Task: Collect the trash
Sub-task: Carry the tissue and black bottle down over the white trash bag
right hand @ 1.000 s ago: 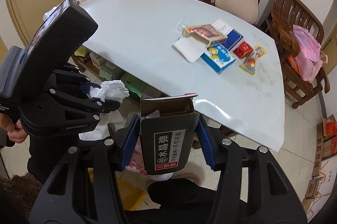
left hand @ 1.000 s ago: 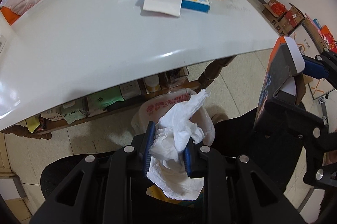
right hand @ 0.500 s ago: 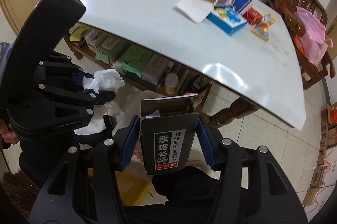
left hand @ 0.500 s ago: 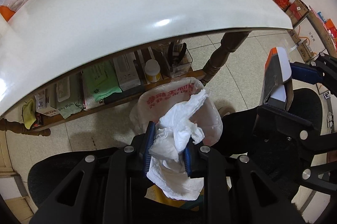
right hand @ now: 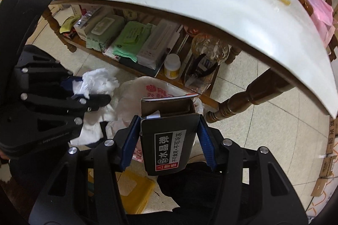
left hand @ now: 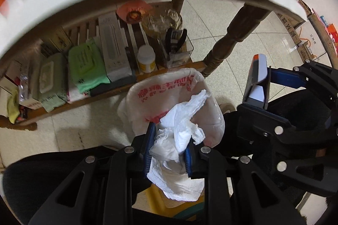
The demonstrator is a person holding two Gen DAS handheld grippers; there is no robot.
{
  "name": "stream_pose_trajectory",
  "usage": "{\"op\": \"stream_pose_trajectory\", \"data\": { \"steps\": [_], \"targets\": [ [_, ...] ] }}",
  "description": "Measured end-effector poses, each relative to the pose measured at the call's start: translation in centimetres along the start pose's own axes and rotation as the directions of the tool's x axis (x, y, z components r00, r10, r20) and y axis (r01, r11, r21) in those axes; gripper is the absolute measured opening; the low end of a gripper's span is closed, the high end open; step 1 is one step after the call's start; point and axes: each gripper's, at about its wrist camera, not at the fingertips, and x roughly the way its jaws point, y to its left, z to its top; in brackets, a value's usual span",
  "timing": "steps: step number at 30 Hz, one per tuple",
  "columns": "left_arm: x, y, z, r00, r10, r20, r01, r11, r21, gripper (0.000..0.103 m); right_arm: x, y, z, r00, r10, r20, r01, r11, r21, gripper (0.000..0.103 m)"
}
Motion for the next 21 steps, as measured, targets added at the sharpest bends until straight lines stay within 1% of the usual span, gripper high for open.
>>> {"op": "stream_pose_trajectory", "data": {
  "steps": [4,6,7,13,16,19,21],
  "targets": [
    [2.4,0.4,-0.1,0.999,-0.018,-0.028,0.017,0.999,-0.034,0.024,2.4,-0.3,-0.2,1.000,0.009,-0.027,-0.009,1.000,0.025,0.053],
    [3.7,0.7,-0.2,0.998,-0.043,-0.044,0.041,0.998,-0.054,0.024,3.2,-0.4,-0.2,0.999,0.012,-0.038,-0.011,0.999,0.040,0.053],
    [4.2,0.8,-0.2,0.998,-0.045,-0.050,0.042,0.997,-0.059,0.024,3.9,-0.6,-0.2,0.999,0.013,-0.046,-0.011,0.999,0.052,0.053],
    [8.0,2.3,-0.1,0.995,-0.039,-0.093,0.028,0.992,-0.120,0.024,7.7,-1.2,-0.2,0.995,0.016,-0.100,-0.006,0.995,0.095,0.053],
    [9.3,2.9,-0.1,0.994,-0.023,-0.110,0.009,0.991,-0.131,0.024,10.3,-1.4,-0.1,0.990,0.027,-0.136,-0.011,0.993,0.114,0.053],
    [10.5,3.3,0.0,0.992,-0.031,-0.125,0.013,0.989,-0.146,0.025,12.2,-1.5,0.1,0.986,0.044,-0.161,-0.023,0.992,0.126,0.053],
    [11.2,3.5,0.1,0.991,-0.024,-0.129,0.005,0.989,-0.149,0.024,13.5,-1.7,0.2,0.983,0.037,-0.180,-0.012,0.990,0.138,0.053]
  ]
}}
